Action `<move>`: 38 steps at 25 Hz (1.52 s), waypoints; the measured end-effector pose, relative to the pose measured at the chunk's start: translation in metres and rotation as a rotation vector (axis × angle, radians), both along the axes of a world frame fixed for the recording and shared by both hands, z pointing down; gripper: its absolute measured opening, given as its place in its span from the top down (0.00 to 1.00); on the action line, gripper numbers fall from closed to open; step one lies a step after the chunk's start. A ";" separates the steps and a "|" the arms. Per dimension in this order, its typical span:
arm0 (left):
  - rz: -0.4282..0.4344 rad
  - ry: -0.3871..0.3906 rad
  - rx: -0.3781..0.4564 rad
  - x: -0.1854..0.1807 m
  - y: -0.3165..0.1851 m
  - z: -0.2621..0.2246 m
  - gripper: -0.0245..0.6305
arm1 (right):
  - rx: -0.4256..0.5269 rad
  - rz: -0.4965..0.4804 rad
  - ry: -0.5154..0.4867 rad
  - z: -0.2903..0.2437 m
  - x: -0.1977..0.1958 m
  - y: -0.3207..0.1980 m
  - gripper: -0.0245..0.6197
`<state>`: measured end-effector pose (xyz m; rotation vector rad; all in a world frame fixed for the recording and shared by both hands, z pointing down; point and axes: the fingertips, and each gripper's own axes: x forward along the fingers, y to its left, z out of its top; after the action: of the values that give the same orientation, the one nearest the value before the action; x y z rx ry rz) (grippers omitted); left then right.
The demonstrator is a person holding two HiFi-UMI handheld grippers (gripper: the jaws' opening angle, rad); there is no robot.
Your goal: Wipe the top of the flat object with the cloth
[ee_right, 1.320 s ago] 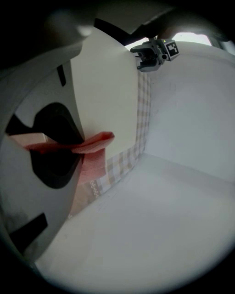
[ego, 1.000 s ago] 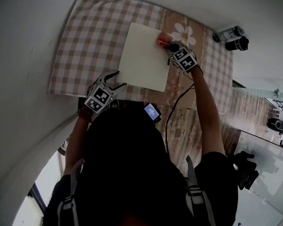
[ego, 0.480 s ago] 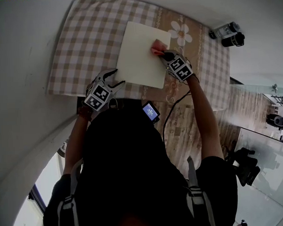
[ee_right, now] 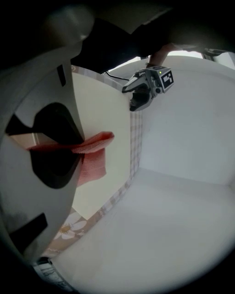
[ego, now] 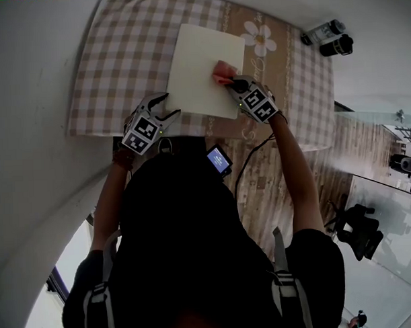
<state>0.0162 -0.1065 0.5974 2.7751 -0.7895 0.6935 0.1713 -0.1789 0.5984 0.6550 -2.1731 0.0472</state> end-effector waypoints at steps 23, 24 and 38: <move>-0.003 -0.006 0.019 0.001 0.003 0.000 0.56 | 0.055 0.021 -0.077 -0.006 -0.011 0.069 0.93; -0.001 -0.002 0.028 0.002 0.004 0.000 0.57 | 0.060 0.027 -0.081 -0.007 -0.011 0.071 0.93; -0.084 0.123 0.110 -0.002 0.021 -0.051 0.62 | 0.209 0.428 -0.551 -0.086 -0.001 0.093 0.93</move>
<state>0.0138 -0.0856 0.5463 2.8298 -0.9394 0.4731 0.1699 -0.0863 0.5126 1.3481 -2.5329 0.2551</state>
